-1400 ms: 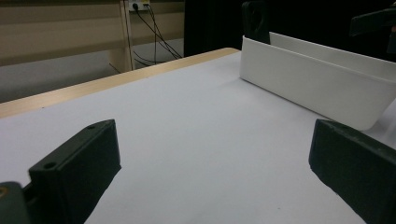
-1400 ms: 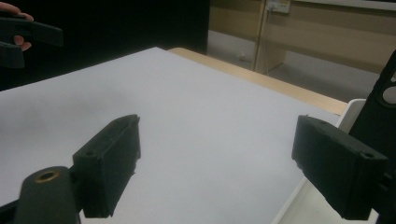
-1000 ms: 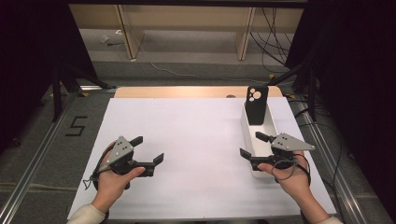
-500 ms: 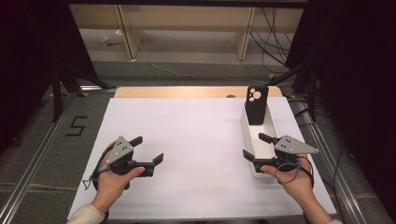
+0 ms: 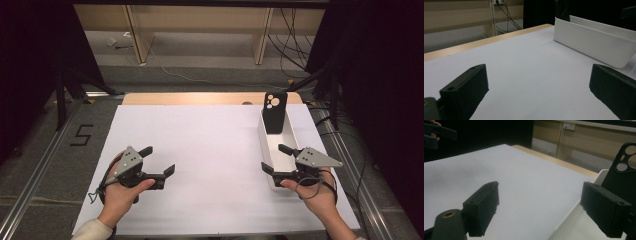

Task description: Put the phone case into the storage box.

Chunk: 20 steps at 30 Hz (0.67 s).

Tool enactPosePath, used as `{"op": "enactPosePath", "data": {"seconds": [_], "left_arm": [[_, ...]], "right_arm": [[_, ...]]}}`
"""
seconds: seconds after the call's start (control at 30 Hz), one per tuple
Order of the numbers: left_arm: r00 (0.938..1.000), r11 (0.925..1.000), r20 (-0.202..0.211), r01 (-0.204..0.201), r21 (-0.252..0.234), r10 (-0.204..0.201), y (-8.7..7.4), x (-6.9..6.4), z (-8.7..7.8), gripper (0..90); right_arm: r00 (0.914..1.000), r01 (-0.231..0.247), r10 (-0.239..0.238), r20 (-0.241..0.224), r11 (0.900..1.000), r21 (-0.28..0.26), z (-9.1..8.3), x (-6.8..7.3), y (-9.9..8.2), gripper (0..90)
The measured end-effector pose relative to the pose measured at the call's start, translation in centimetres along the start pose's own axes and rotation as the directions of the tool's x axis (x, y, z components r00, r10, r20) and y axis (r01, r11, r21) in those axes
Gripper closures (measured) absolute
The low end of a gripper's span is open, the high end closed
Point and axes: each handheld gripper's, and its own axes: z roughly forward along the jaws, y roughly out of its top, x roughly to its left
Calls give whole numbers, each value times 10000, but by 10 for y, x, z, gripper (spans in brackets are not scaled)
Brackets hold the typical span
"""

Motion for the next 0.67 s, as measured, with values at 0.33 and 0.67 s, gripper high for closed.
{"op": "enactPosePath", "data": {"seconds": [0.33,0.67], "left_arm": [[10000,10000,19,-16,4,16,0,0,0,18],[10000,10000,42,-21,24,21,0,-1,1,22]], "right_arm": [[10000,-31,31,23,10000,-16,0,1,-1,163],[9999,-70,71,153,10000,-45,0,0,-1,159]]}}
